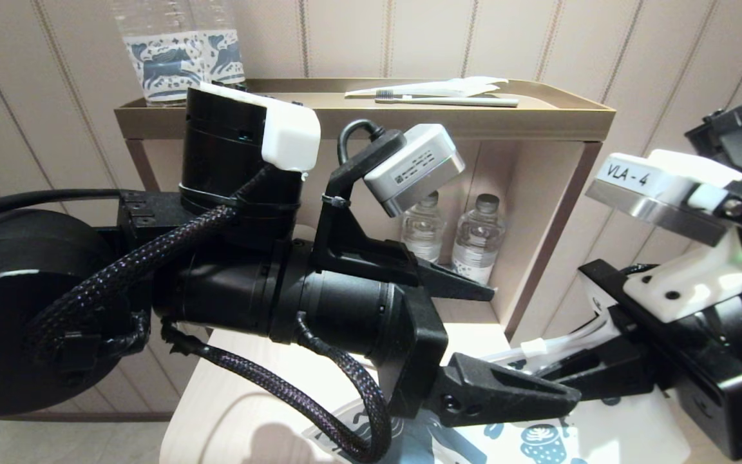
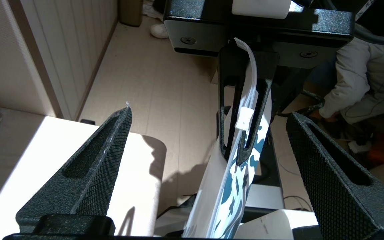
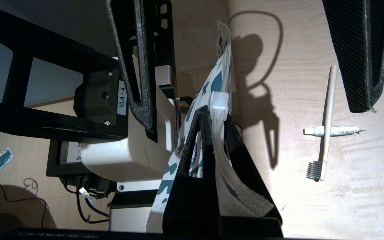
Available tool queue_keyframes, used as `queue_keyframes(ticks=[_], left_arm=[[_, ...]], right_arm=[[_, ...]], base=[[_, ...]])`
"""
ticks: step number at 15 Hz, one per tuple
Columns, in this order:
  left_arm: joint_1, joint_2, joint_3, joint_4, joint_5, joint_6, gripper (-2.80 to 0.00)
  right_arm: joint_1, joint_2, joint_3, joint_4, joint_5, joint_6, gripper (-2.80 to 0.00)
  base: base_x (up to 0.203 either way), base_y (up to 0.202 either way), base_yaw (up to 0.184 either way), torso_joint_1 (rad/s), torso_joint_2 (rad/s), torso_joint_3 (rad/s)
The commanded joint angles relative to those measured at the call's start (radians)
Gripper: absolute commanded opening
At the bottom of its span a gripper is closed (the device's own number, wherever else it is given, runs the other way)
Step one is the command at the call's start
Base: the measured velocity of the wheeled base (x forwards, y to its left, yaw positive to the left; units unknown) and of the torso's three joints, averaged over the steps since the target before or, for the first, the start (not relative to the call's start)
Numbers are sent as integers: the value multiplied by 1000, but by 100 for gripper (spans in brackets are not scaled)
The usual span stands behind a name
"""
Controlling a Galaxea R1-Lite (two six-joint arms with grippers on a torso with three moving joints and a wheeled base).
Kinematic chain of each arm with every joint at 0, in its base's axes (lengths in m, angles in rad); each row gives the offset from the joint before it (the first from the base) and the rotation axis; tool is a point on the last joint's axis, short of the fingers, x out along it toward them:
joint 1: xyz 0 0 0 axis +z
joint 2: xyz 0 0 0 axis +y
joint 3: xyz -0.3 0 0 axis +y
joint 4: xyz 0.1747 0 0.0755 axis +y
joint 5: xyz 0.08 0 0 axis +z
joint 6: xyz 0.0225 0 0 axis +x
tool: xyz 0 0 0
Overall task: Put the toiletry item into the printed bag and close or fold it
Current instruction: Open the storage bag
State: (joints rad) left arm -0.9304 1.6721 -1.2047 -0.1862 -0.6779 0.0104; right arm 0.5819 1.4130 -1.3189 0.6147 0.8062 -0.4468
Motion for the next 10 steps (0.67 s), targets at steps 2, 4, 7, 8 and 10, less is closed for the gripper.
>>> queue_keyframes(ticks=[2,4,7,8,10], left_arm=[[-13,-7,10,-1,2,1,-139],[-24,-12,42,-17,4,23,-280],[-29,-8,55,-53,-3,40,-280],[-30,-6,54,-55,-3,40,-280],[-30,-6,51,-55,-3,40,-280]], right_arm=[[1,1,0,4,4,-3,-280],[-1,0,-4,4,5,-3,-280],[1,1,-3,4,5,-3,-280],[1,3,-3,4,5,-3,-280],[0,3,4,4,4,-3,-280]], base=[[0,0,0,0,0,0],[0,0,0,0,0,0],[0,0,0,0,0,0],[0,0,0,0,0,0],[0,0,0,0,0,0]])
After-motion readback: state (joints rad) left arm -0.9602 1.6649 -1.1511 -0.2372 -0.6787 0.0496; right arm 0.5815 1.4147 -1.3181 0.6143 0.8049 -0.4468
